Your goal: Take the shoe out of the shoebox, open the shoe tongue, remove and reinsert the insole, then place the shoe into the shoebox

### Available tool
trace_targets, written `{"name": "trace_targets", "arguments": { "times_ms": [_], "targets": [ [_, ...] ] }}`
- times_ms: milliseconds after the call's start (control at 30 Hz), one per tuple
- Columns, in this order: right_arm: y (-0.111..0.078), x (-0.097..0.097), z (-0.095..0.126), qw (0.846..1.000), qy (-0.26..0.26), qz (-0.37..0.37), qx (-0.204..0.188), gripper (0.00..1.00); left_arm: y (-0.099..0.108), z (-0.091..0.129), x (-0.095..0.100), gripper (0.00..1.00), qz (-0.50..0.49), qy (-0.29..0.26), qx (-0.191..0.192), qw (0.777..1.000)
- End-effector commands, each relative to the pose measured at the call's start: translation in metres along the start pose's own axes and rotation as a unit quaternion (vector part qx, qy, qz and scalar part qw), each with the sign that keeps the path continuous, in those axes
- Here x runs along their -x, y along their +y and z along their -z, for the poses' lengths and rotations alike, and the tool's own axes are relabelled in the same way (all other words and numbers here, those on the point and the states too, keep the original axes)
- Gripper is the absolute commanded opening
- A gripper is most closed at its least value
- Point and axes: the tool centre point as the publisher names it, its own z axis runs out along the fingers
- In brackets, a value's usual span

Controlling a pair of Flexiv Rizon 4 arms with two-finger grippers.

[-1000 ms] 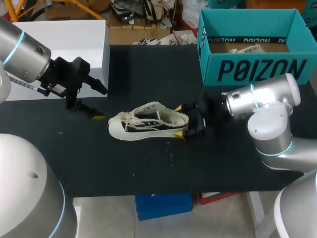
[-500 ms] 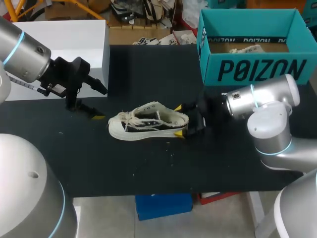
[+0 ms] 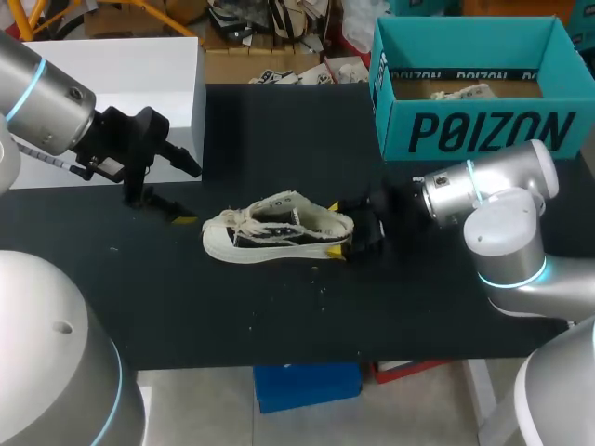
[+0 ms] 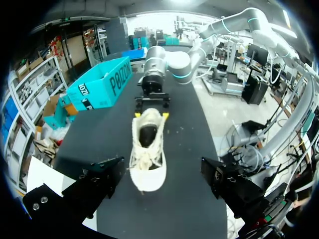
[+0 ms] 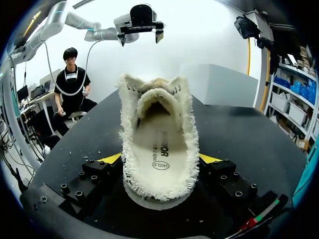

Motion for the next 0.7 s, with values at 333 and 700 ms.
{"name": "trace_targets", "arguments": {
  "times_ms": [333,700],
  "targets": [
    [-0.003,0.007,-0.007,1.0,0.02,-0.004,-0.004,0.0,0.001,-0.002,-0.001,1.0,-0.001,-0.002,0.0,1.0],
    [-0.003,0.007,-0.007,1.0,0.02,-0.004,-0.004,0.0,-0.015,-0.012,-0.007,1.0,0.148,-0.086,0.121,0.978]
  ]
}}
